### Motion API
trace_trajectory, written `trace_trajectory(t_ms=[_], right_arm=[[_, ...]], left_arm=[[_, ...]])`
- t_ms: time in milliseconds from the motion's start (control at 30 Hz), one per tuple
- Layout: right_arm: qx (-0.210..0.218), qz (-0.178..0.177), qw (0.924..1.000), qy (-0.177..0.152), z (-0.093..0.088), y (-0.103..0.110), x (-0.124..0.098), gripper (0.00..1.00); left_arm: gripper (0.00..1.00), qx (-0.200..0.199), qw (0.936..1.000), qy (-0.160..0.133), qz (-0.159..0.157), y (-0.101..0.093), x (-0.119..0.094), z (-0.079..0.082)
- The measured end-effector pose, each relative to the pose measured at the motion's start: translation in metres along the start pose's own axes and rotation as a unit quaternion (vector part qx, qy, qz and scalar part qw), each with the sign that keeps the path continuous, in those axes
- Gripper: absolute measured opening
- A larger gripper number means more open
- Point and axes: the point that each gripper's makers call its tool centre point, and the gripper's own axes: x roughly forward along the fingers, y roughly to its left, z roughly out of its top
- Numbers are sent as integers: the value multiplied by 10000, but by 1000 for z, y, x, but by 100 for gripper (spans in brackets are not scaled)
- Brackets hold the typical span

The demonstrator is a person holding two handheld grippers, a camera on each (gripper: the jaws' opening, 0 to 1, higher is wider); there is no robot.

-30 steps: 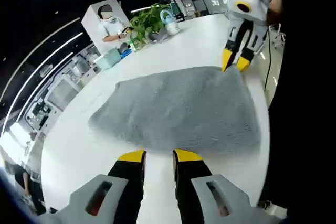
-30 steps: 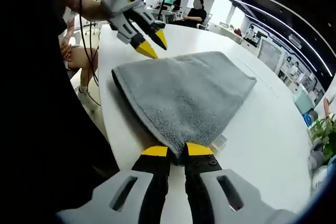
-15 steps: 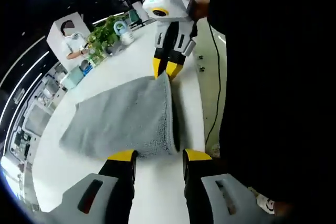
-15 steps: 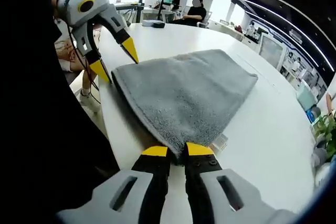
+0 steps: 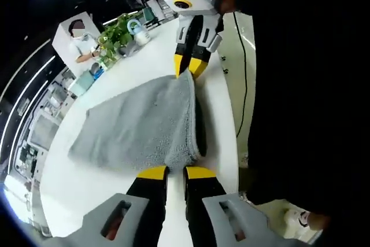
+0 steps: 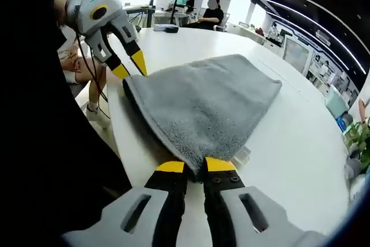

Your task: Fold the towel on the table until its edges align and the towel forms a compact rectangular stack.

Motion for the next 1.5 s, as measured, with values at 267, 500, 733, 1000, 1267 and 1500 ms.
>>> trace_trajectory(t_ms=[267, 500, 733, 1000, 1267, 1500], right_arm=[[786, 41, 9966, -224, 2, -3, -1, 7], [1347, 33, 9896, -511, 15, -12, -11, 3], [1641, -72, 9819, -949, 37, -27, -20, 2], [2048, -271, 9658, -1567, 67, -53, -35, 2], [1881, -458, 9631, -1870, 90, -76, -45, 2], [1455, -342, 9767, -1541, 80, -67, -39, 2]], left_arm=[[3, -1171, 9930, -121, 103, 4, -2, 2], [3, -1851, 9814, -387, 339, 13, -13, 11], [3, -2501, 9629, -829, 591, 32, -29, 25], [3, -2502, 9581, -1106, 851, 60, -42, 44], [3, -2680, 9481, -1367, 1031, 91, -51, 59], [3, -2813, 9446, -1356, 1015, 92, -48, 58]])
